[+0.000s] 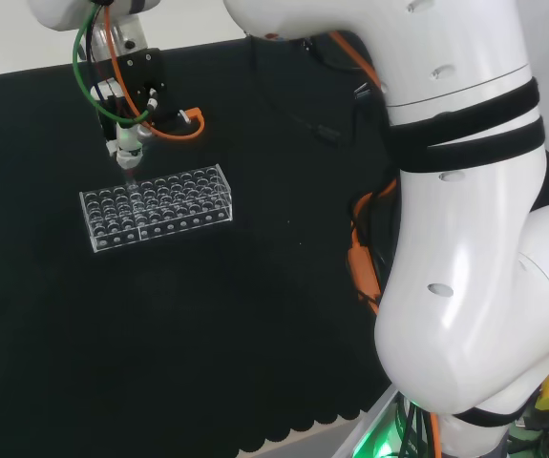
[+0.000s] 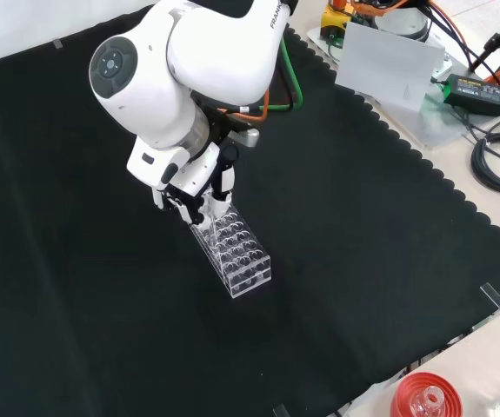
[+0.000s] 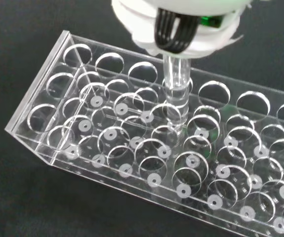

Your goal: Pick up the test tube.

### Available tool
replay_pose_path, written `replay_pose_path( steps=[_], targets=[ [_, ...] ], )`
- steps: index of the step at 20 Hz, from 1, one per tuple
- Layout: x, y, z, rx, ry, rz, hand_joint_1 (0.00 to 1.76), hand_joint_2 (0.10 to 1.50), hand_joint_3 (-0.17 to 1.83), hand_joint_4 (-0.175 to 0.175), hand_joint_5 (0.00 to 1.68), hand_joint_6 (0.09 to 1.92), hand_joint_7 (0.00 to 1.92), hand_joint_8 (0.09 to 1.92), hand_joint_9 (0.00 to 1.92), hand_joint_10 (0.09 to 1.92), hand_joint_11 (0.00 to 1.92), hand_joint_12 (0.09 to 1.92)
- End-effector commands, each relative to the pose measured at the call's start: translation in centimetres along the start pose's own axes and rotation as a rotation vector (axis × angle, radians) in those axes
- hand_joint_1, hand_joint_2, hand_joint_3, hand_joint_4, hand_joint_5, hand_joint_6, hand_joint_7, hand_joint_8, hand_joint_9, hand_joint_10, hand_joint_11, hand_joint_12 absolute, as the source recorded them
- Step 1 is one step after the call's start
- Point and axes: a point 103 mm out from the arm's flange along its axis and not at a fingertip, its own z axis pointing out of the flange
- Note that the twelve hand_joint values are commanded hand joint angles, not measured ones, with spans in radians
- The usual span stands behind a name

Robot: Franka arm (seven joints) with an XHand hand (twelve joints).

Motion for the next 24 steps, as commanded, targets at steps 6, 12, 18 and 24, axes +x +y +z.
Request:
replay_pose_path(
  steps=[6,12,18,24],
  targets=[
    [0.1,-0.3,-0.6,-0.018,0.0,-0.019,1.24,0.52,0.76,-0.175,1.54,0.19,1.85,0.29,1.7,0.35,1.03,1.16],
    [0.1,-0.5,-1.1,-0.032,0.005,-0.025,1.24,0.52,0.77,-0.175,1.55,0.18,1.86,0.28,1.71,0.34,1.03,1.16],
    [0.1,-0.8,-1.7,-0.044,0.005,-0.034,1.24,0.51,0.77,-0.175,1.55,0.18,1.87,0.27,1.72,0.34,1.03,1.16],
    [-0.2,-1.5,-2.5,-0.053,0.007,-0.039,1.24,0.51,0.77,-0.175,1.56,0.17,1.87,0.27,1.72,0.33,1.03,1.16]
  ],
)
